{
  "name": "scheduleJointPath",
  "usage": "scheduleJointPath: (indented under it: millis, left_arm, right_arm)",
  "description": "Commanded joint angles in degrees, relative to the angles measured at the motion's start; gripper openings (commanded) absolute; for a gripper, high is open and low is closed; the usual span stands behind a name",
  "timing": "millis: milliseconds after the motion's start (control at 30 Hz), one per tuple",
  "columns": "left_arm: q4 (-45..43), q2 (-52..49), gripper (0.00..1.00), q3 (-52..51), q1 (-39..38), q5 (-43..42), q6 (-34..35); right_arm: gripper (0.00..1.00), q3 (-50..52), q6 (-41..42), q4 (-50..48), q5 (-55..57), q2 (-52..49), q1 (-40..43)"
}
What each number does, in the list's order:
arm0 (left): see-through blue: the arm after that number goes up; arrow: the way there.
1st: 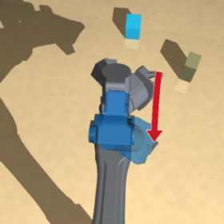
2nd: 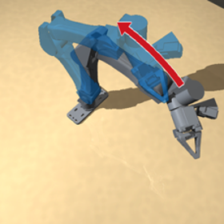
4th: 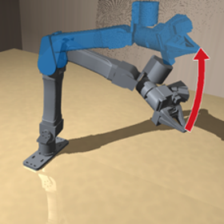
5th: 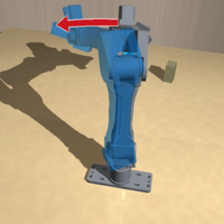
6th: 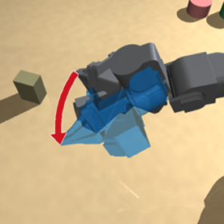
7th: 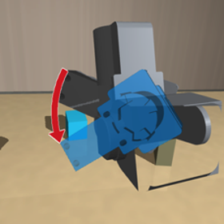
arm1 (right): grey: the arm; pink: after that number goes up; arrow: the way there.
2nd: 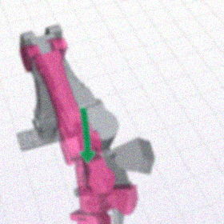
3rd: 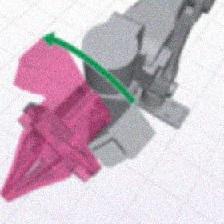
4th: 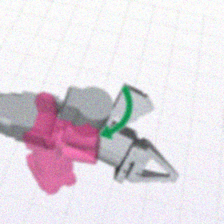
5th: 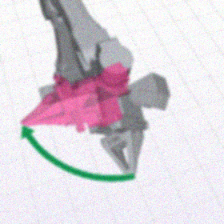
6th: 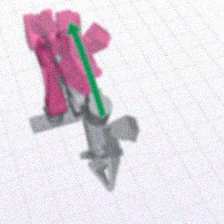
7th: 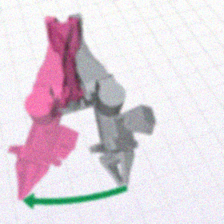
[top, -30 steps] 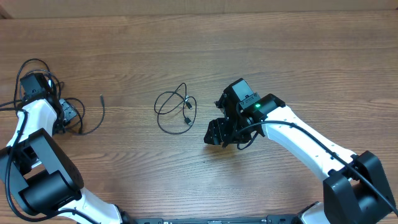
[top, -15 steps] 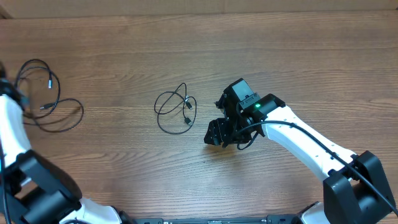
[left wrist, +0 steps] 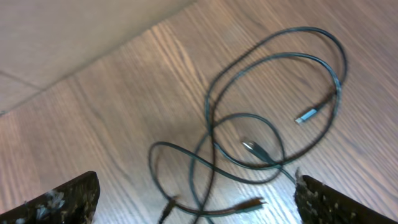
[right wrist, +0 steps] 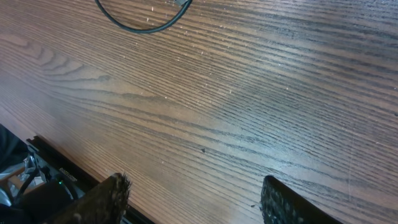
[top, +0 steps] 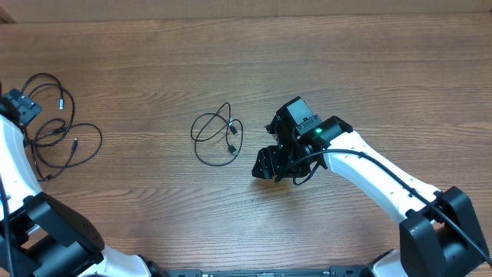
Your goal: Untangle cables
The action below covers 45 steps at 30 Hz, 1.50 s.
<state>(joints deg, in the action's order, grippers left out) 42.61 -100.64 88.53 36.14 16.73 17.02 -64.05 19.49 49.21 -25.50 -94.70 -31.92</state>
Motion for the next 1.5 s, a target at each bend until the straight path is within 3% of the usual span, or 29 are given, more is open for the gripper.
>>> scheduleJointPath:
  millis: [0, 133, 167, 233, 333, 433, 567, 733, 833, 900, 967, 1067, 1300, 1467]
  left_arm:
    - [0.3, 0.2, 1.00, 0.4, -1.5, -2.3, 0.4]
    - [1.0, 0.2, 0.98, 0.2, -2.4, -6.5, 0.4]
    - [1.4, 0.2, 0.88, -0.2, -2.4, -7.2, 0.4]
    - [1.6, 0.1, 0.84, -1.0, -2.5, -9.5, 0.4]
    - [1.7, -0.3, 0.85, -2.2, -2.5, -16.2, 0.4]
    - [1.6, -0.6, 0.93, -3.5, -3.3, -30.3, 0.1]
    - [0.9, -0.6, 0.95, -4.1, -7.3, -37.9, -4.7]
    - [1.9, -0.6, 0.96, -4.1, -18.4, -39.8, -15.1]
    - [3.5, -0.6, 0.87, -4.1, -25.0, -39.7, -19.8]
    - [4.6, -0.7, 1.00, -4.1, -29.8, -39.7, -22.0]
    - [5.1, -1.0, 1.00, -4.1, -35.5, -39.7, -22.3]
    - [4.9, -1.9, 1.00, -4.1, -41.0, -39.0, -22.4]
    - [4.1, -5.6, 0.99, -4.1, -49.8, -38.3, -20.0]
    - [1.9, -8.6, 0.89, -4.1, -53.0, -34.8, -14.0]
  right_arm:
    - [0.67, 0.0, 0.2, -0.2, 0.0, 0.1, -0.3]
    - [0.67, 0.0, 0.2, -0.2, 0.0, 0.1, -0.3]
    - [0.67, 0.0, 0.2, -0.2, 0.0, 0.1, -0.3]
    - [0.67, 0.0, 0.2, -0.2, 0.0, 0.1, -0.3]
    - [0.67, 0.0, 0.2, -0.2, 0.0, 0.1, -0.3]
    - [0.67, 0.0, 0.2, -0.3, 0.0, 0.1, -0.3]
    - [0.67, 0.0, 0.3, -0.2, 0.0, 0.1, -0.3]
    - [0.68, 0.0, 1.6, 1.3, 1.0, 0.1, 1.0]
    - [0.70, -0.1, 4.8, 3.5, 4.1, 0.1, 3.6]
    - [0.72, -0.1, 4.8, 5.0, 4.1, 0.1, 6.3]
    - [0.75, -0.1, 5.5, 6.9, 4.2, 0.1, 10.1]
    - [1.00, -0.1, 6.0, 9.2, 4.5, 0.1, 15.1]
    - [1.00, -0.1, 2.5, 16.4, 4.5, 0.1, 25.6]
    - [1.00, -0.1, -0.8, 18.9, 4.5, 0.1, 30.1]
